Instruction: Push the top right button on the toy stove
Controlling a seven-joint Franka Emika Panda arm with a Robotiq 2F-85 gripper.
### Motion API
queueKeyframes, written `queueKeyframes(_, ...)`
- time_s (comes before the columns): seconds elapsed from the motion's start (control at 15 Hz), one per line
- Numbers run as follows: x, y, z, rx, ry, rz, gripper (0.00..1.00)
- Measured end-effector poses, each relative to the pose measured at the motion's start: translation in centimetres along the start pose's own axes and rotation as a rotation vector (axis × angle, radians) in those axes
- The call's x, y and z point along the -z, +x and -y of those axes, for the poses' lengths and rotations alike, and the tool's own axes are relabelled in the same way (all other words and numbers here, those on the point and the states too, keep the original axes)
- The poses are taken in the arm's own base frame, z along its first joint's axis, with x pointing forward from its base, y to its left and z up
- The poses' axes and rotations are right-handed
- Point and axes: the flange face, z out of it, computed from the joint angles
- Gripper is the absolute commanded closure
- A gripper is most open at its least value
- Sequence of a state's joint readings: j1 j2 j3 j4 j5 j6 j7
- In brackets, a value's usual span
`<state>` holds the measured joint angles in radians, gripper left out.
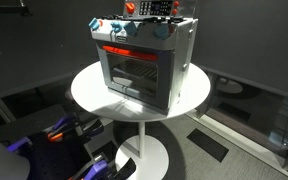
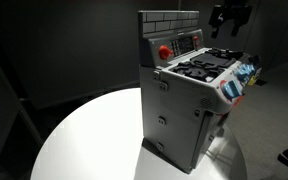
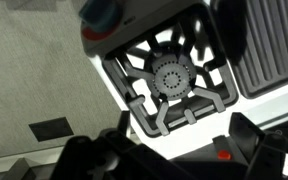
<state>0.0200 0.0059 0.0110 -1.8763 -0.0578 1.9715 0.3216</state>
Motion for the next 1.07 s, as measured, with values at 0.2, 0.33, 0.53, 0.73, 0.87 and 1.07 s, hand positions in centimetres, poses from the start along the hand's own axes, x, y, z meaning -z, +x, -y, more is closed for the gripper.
queueKeyframes(0.2, 0.6, -1.9, -1.2, 0.009, -0.021, 0.06, 0.0)
queueKeyframes(0.33, 0.8, -3.1, -2.0, 0.013, -0.027, 0.08, 0.0)
queueKeyframes(0.53, 1.0, -5.4, -3.0, 0.037, -0.034, 0.11, 0.0)
queueKeyframes(0.73, 1.2, -7.9, -4.0, 0.078, -0.036, 0.163, 0.0)
queueKeyframes(0.87, 1.2, -9.2, -4.5, 0.1, -0.039, 0.19, 0.0)
queueKeyframes(1.07, 1.1, -10.5, -5.1, 0.117, -0.042, 0.214, 0.0)
